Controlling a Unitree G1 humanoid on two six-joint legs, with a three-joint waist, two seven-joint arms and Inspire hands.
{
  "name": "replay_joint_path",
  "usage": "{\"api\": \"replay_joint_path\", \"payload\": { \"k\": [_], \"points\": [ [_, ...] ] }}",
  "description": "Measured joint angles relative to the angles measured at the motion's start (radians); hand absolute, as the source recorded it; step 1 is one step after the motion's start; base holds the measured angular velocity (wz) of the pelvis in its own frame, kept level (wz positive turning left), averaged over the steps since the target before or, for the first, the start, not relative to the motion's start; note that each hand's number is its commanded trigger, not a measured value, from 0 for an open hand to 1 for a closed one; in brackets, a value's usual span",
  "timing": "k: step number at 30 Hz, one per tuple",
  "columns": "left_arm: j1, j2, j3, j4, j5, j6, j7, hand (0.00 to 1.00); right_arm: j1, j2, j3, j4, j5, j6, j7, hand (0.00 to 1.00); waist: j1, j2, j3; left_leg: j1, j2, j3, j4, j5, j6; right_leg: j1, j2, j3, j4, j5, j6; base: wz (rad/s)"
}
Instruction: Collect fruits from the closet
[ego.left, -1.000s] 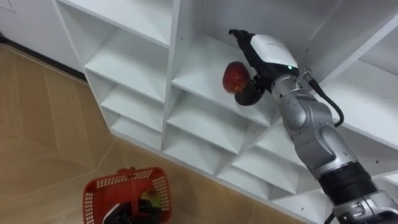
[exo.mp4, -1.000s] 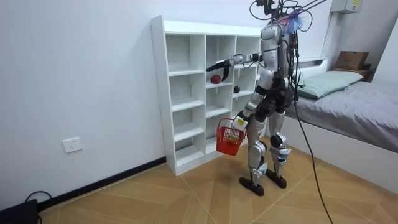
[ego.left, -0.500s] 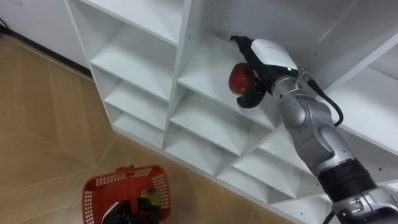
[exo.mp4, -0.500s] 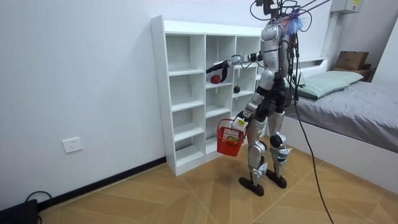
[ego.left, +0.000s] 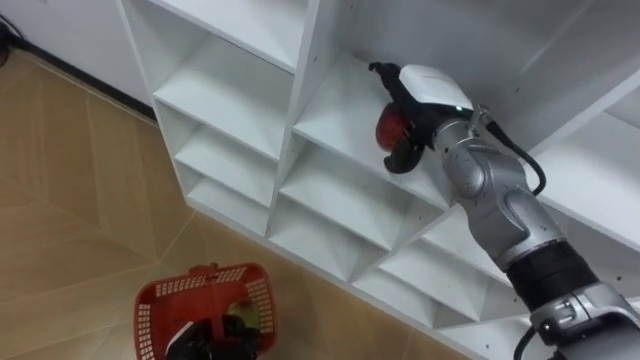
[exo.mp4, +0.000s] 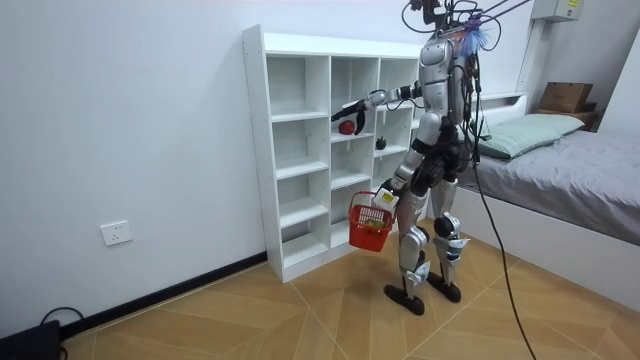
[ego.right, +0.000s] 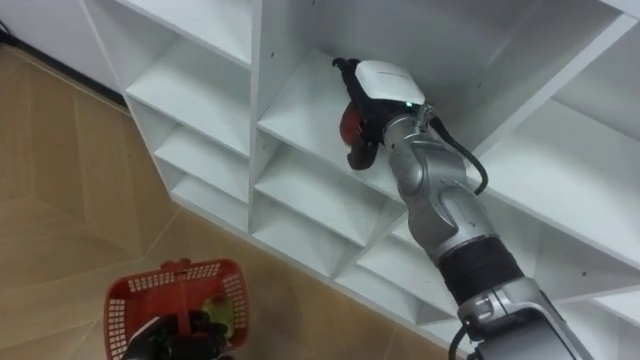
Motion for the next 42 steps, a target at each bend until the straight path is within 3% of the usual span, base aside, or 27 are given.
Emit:
{"api": "replay_joint_path", "payload": {
  "k": [33, 34, 35, 36, 37, 38, 42],
  "points": [
    [0.001, -0.004, -0.001, -0.024, 0.001, 0.022, 0.003, 1.0, -0.022, 0.0, -0.001, 0.06, -0.007, 0.04, 0.024, 0.0, 0.001, 0.003, -0.0012, -0.01, -0.001, 0.0, 0.023, 0.002, 0.002, -0.001, 0.0, 0.002, 0.001, 0.0, 0.0, 0.0],
    [0.001, -0.004, -0.001, -0.025, 0.001, 0.022, 0.003, 1.0, -0.022, 0.0, -0.001, 0.06, -0.007, 0.04, 0.025, 0.06, 0.0, 0.003, -0.0012, -0.01, -0.001, 0.0, 0.023, 0.002, 0.002, -0.001, 0.0, 0.002, 0.001, 0.0, 0.0, 0.0],
    [0.001, -0.004, -0.001, -0.025, 0.001, 0.022, 0.003, 1.0, -0.022, 0.0, -0.001, 0.06, -0.007, 0.04, 0.028, 0.36, 0.0, 0.002, -0.0014, -0.01, -0.001, 0.0, 0.023, 0.002, 0.002, -0.001, 0.0, 0.002, 0.001, 0.0, 0.0, 0.0],
    [0.001, -0.004, -0.001, -0.024, 0.001, 0.022, 0.003, 1.0, -0.022, -0.001, -0.001, 0.06, -0.007, 0.04, 0.031, 0.56, 0.0, 0.002, -0.0014, -0.01, 0.0, 0.001, 0.023, 0.002, 0.002, -0.001, 0.0, 0.002, 0.001, 0.0, 0.0, 0.0],
    [0.001, -0.004, -0.001, -0.024, 0.001, 0.023, 0.003, 1.0, -0.022, -0.001, -0.001, 0.059, -0.007, 0.039, 0.037, 0.64, 0.0, 0.002, -0.0015, -0.011, 0.0, 0.001, 0.023, 0.002, 0.002, -0.002, 0.0, 0.002, 0.001, 0.0, 0.0, 0.0],
    [0.001, -0.004, -0.001, -0.024, 0.001, 0.023, 0.003, 1.0, -0.022, -0.001, -0.001, 0.058, -0.007, 0.039, 0.041, 0.97, 0.0, 0.002, -0.0016, -0.011, 0.0, 0.001, 0.023, 0.002, 0.002, -0.002, 0.0, 0.002, 0.001, 0.0, 0.0, 0.0],
    [0.001, -0.004, -0.001, -0.024, 0.001, 0.024, 0.003, 1.0, -0.022, -0.002, -0.002, 0.057, -0.007, 0.039, 0.058, 1.0, 0.0, 0.002, -0.0023, -0.01, 0.0, 0.001, 0.023, 0.002, 0.002, -0.002, 0.0, 0.002, 0.001, 0.0, 0.0, 0.0]
  ]
}}
